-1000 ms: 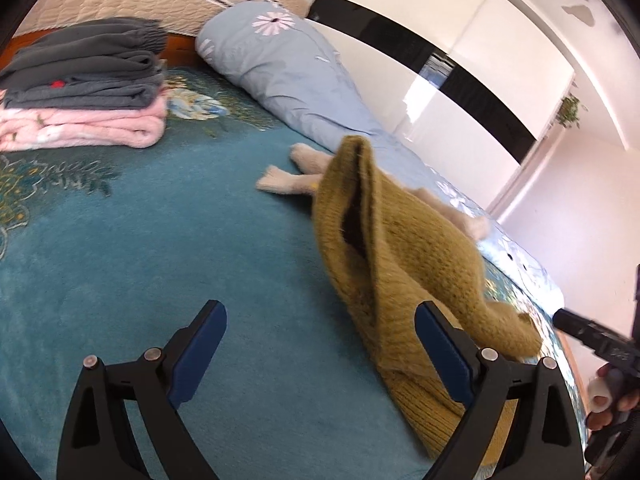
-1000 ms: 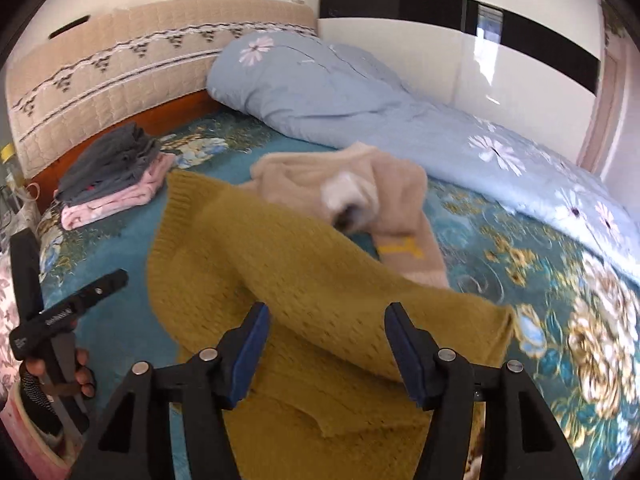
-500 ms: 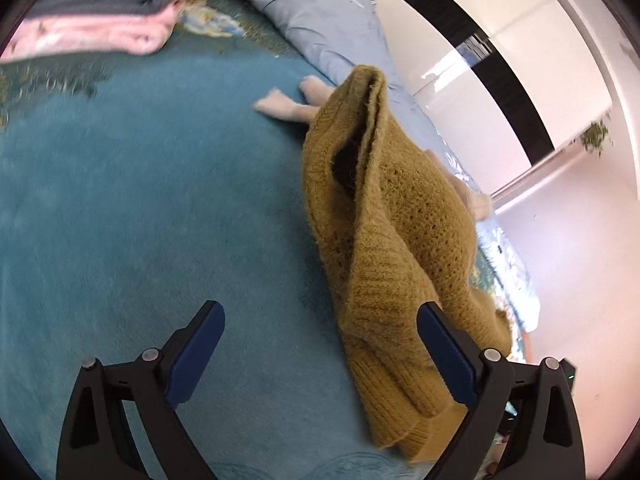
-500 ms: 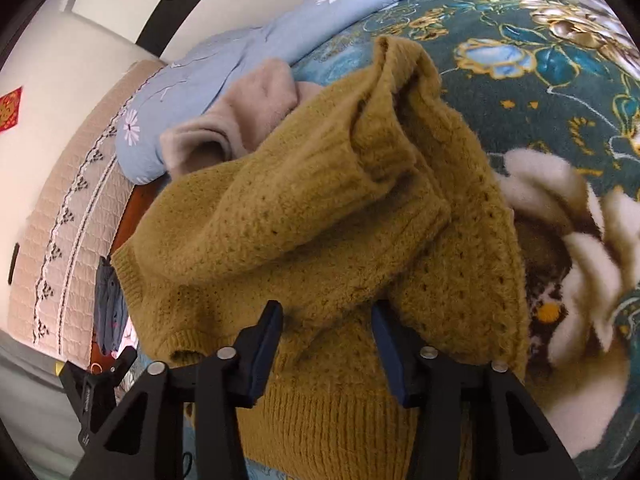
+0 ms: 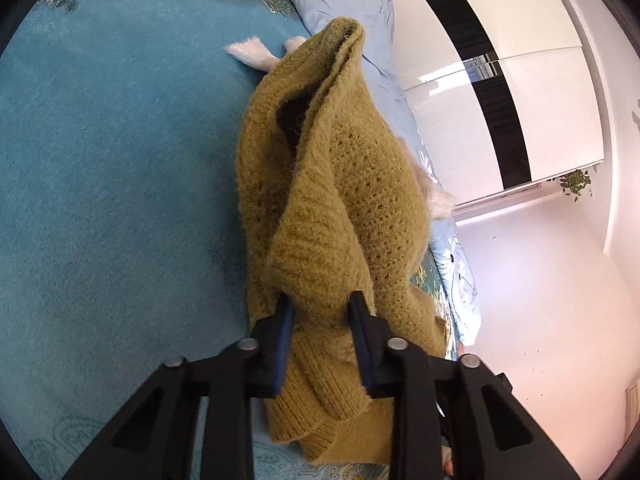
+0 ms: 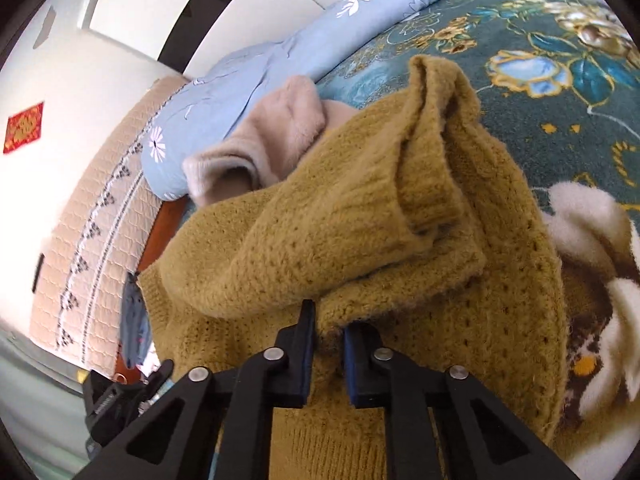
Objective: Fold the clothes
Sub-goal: 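Hold the sweater with both tools, lower it onto the blanket and open both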
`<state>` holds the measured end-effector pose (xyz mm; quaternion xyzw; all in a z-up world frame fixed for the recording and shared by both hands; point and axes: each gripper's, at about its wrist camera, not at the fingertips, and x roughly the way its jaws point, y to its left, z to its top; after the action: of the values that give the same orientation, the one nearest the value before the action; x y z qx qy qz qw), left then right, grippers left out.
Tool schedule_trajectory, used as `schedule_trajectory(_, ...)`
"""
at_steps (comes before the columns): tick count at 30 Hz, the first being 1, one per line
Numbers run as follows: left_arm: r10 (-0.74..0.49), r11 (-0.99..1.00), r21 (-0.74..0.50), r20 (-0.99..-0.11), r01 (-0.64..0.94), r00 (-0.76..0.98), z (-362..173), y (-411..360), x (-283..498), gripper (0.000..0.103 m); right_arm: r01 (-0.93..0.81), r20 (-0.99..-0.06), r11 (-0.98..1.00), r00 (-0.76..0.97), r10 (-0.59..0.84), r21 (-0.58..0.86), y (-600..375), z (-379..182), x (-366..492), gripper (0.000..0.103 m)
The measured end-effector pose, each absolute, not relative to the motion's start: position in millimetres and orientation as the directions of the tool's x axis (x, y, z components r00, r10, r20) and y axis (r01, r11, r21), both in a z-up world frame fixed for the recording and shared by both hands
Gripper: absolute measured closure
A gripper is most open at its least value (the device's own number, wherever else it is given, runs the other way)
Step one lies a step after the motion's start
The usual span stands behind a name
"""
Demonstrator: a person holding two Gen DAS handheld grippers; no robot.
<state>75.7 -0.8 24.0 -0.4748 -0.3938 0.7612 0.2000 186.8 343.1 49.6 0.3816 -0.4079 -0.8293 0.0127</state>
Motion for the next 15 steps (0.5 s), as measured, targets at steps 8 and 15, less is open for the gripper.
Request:
schedule_trajectory(8, 0.658, -0.639, -0.769, -0.53, -0.025, -0.535, 62, -6, 86, 0.09, -0.181, -0.519, -0.683, -0.789, -0.329, 0.708, 329, 76, 210, 0.092)
schedule_trajectory(15, 0.674, -0.607, -0.795, -0.521, 0.011, -0.524, 50, -17, 76, 0.09, -0.162, -0.47, -0.654, -0.82, -0.328, 0.739, 327, 82, 223, 0.092)
